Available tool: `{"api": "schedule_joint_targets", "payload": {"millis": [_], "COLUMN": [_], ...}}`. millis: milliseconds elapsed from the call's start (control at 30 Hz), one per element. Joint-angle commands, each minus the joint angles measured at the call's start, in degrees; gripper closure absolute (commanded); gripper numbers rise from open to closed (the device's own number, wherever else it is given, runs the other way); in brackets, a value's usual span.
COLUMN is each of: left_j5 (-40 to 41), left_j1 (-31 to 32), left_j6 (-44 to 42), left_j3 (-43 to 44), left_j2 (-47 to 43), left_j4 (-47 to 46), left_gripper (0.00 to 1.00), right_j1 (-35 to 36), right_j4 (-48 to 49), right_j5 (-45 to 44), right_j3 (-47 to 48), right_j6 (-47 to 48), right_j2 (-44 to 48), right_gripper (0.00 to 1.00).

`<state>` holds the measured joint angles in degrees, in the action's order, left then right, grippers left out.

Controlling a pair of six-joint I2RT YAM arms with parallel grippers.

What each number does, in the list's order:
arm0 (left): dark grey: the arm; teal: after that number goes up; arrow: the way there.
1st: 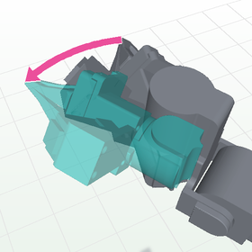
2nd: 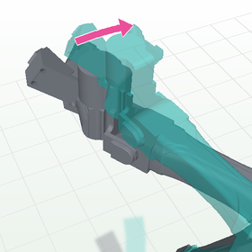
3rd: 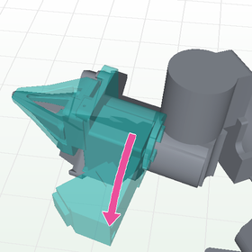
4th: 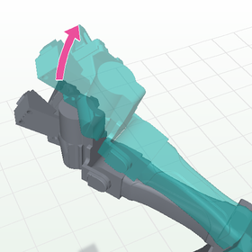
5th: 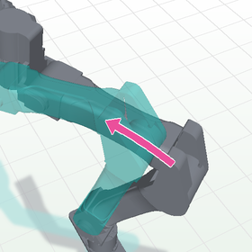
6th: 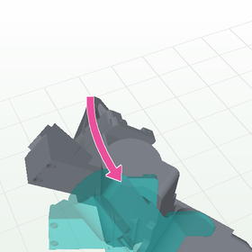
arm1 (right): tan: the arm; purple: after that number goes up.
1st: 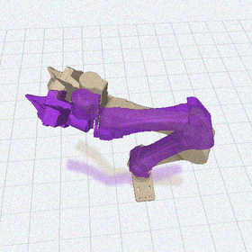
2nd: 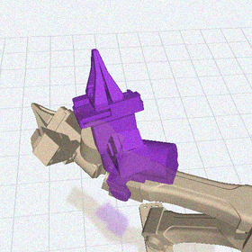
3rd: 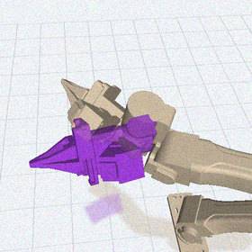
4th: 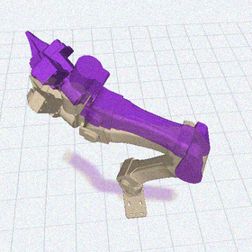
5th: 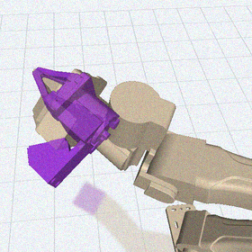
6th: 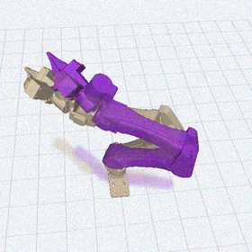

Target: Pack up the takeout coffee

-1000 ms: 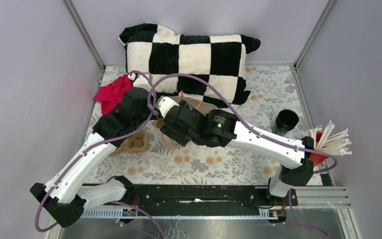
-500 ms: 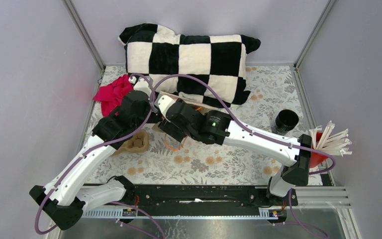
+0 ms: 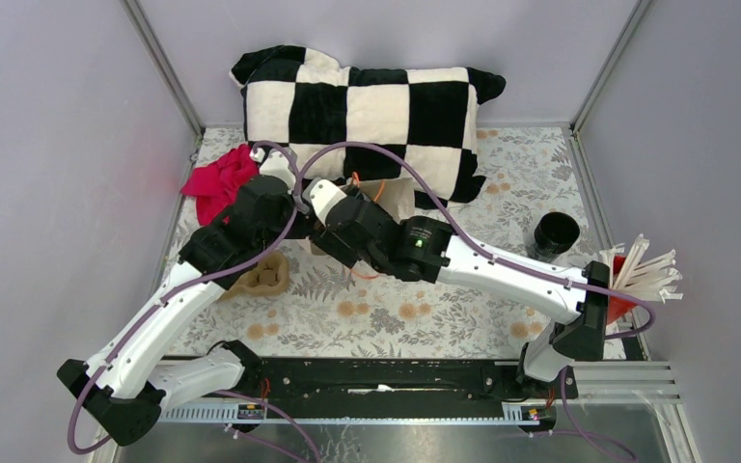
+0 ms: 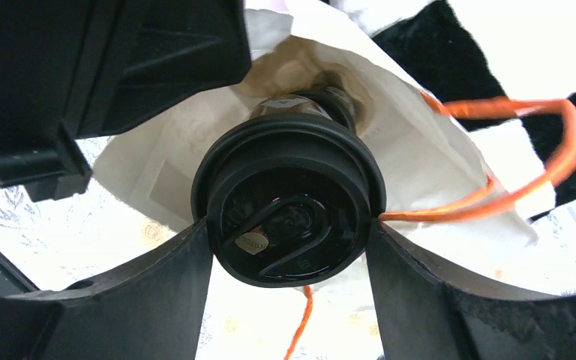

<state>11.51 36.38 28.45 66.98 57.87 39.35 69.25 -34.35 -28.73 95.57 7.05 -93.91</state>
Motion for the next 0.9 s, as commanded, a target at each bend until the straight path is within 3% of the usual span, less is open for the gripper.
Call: {"api": "schedule_joint_targets", "payload": {"millis": [0,200,633,867], "left_j5": [-0.4,-1.0,-1.2,-2.3], "left_j1": [1.0,1.0,1.0,1.0], "left_j6": [-1.7,-0.5,3.9,2.9], "left_j3": [0.3,-1.6,-8.9,-8.6], "left_j2": [-1.0,-2.9,-8.1,-8.4], "left_j4": [-1.4,-0.3,2.0,3.2], "left_gripper": [1.00,1.00,1.00,1.00], "right_j1": [-0.9,-1.5,-6.3,-8.3], "right_j4": [1.7,3.3,1.9,-2.6], "right_j5": [-4.4,-3.3,16.8,20.3], "right_j3": [0.4,-0.7,4.7,11.0], "right_j6": [-0.9,2.6,11.0,11.8], "right_j2": [3.3,3.8,-2.1,-4.0], "right_gripper": [0.78,0.78,0.78,0.80]}}
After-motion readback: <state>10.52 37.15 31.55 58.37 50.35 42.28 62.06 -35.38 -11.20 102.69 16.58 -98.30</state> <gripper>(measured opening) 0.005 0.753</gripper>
